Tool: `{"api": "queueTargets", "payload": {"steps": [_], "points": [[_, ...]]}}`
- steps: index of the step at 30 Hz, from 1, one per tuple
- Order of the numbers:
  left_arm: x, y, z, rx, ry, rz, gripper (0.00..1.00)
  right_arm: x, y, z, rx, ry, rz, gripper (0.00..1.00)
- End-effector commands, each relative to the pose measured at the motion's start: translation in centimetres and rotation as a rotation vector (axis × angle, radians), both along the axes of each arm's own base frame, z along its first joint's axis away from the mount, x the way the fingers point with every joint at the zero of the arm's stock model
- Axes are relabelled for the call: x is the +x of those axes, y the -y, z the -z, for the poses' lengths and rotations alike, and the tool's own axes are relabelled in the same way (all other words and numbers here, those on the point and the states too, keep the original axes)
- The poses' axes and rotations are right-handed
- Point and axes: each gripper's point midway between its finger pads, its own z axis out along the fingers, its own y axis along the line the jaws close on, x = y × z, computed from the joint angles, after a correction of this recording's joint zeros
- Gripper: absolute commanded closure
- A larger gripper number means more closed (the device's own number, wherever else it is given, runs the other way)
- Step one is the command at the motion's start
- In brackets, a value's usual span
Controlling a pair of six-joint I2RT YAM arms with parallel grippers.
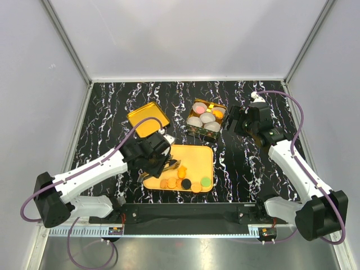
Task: Pack the cookies
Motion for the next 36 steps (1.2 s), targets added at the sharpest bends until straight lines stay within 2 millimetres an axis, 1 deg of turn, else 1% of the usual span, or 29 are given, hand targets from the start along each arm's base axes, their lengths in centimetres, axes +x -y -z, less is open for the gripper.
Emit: {"api": "queueTargets", "payload": {"steps": [1,2,5,11,15,16,18,19,21,22,23,25,27,29,30,32,33,36], "points": [[1.2,0.9,-2.2,-0.04,0.066,-0.006,0.57,0.3,-0.4,-1.8,0.019,0.059,-0.011,0.0],[1.5,1.1,-2.8,-0.049,0.08,-0.009,0.57,0.4,-0.4,-2.0,0.02,0.062,-0.01,0.0],[2.0,1.4,-3.7,-0.063,0.102,-0.007,0.58,0.3,-0.3,-2.0,0.017,0.061,-0.007,0.0],[2.4,1.8,-4.7,-0.074,0.121,-0.003,0.58,0.2,-0.1,-2.0,0.009,0.062,-0.003,0.0],[3.0,2.3,-5.9,-0.091,0.147,0.0,0.58,0.3,-0.1,-2.0,0.01,0.061,-0.002,0.0],[3.4,2.8,-6.7,-0.109,0.163,-0.001,0.58,0.2,-0.1,-2.0,0.008,0.062,-0.004,0.0],[3.9,3.2,-7.6,-0.122,0.184,0.004,0.58,0.3,-0.1,-2.2,0.012,0.066,-0.001,0.0],[4.6,3.9,-8.4,-0.134,0.202,0.002,0.58,0.3,-0.1,-2.2,0.011,0.066,-0.001,0.0],[5.6,4.7,-9.3,-0.15,0.226,0.007,0.58,0.2,-0.1,-2.1,0.01,0.062,-0.001,0.0],[6.2,5.1,-9.3,-0.147,0.229,0.004,0.58,0.1,-0.1,-2.2,0.01,0.063,-0.003,0.0],[7.1,5.8,-10.4,-0.164,0.258,0.004,0.58,0.2,-0.1,-2.3,0.012,0.066,-0.001,0.0],[8.7,6.5,-11.3,-0.184,0.287,-0.011,0.58,0.1,-0.1,-2.5,0.013,0.067,-0.002,0.0],[10.6,8.3,-12.4,-0.218,0.314,-0.005,0.58,0.0,-0.1,-2.5,0.016,0.066,0.0,0.0],[12.3,9.3,-12.9,-0.235,0.329,-0.017,0.58,-0.1,-0.1,-2.9,0.019,0.073,-0.001,0.0],[13.7,10.5,-13.3,-0.249,0.342,-0.016,0.58,-0.2,-0.1,-2.9,0.02,0.071,0.0,0.0],[15.1,11.6,-13.4,-0.259,0.35,-0.015,0.58,-0.3,0.0,-3.2,0.018,0.077,-0.001,0.0],[16.3,12.7,-13.2,-0.26,0.354,-0.012,0.58,-0.4,0.1,-3.2,0.017,0.074,0.001,0.0],[18.3,14.0,-12.9,-0.264,0.364,-0.014,0.57,-0.7,0.2,-3.4,0.016,0.074,-0.002,0.0]]}}
